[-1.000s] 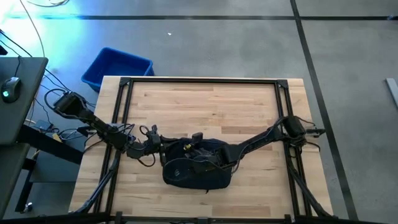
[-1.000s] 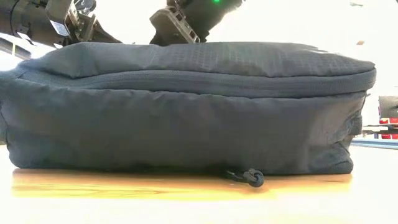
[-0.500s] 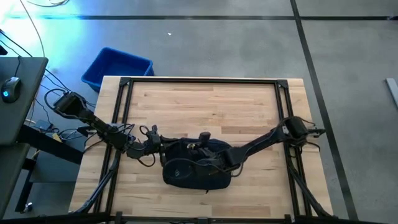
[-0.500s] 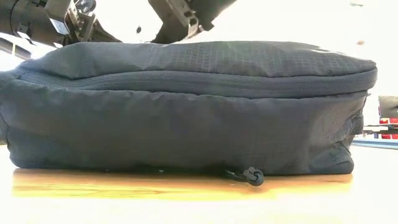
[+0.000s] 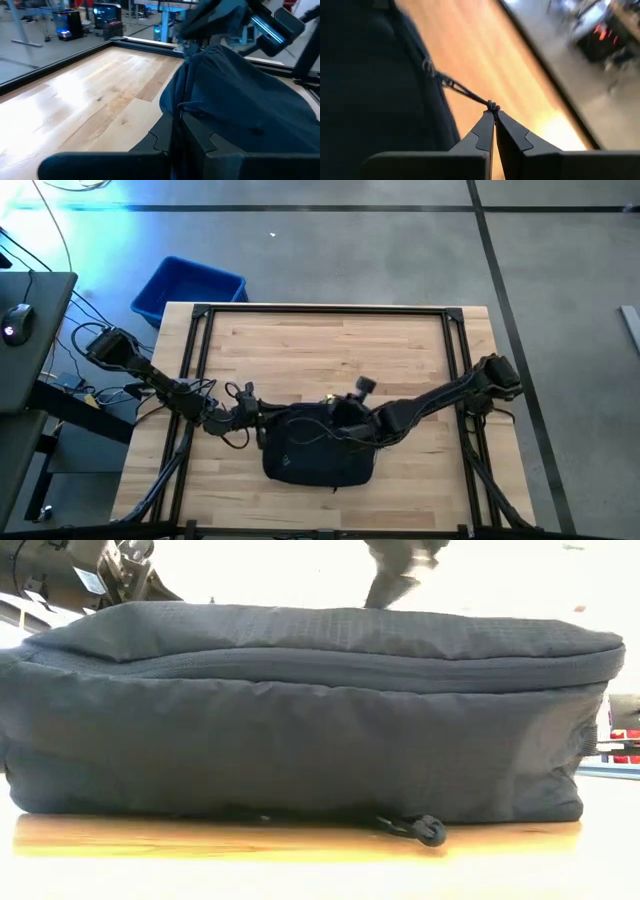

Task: Unpack backpack
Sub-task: Open the black backpack on the table

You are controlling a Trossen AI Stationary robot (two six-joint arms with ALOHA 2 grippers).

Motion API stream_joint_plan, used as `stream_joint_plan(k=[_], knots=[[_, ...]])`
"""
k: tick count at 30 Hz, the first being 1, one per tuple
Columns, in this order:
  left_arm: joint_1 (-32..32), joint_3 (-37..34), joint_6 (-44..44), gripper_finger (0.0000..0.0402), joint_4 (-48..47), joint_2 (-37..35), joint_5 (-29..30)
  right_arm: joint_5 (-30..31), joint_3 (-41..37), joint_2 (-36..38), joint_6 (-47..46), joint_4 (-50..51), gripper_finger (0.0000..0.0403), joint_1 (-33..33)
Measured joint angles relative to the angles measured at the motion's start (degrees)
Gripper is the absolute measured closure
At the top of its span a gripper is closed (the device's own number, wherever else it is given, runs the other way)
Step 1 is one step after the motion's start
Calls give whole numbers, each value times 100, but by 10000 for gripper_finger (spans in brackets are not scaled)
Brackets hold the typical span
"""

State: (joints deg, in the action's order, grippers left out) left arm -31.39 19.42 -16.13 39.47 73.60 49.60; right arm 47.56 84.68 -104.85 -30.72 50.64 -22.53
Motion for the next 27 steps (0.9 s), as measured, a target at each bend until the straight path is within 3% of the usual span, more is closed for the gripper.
stream_joint_plan(k=[8,11,14,20,23,27], knots=[[-50,0,-783,401,-696,0,1062,-1399,-102,27,-1804,2417,402,-652],[-6,0,-1000,401,-854,0,1067,-1565,-256,27,-2072,2539,402,-1005],[-5,18,-735,401,-767,0,814,-1332,-356,25,-1963,2087,402,-1186],[-187,230,-235,401,-746,0,550,-274,-339,313,-596,934,403,-898],[-287,258,-41,401,-744,0,503,-539,-339,550,636,203,398,-471],[-388,258,68,401,-784,0,484,-1377,-332,883,2395,-929,370,129]])
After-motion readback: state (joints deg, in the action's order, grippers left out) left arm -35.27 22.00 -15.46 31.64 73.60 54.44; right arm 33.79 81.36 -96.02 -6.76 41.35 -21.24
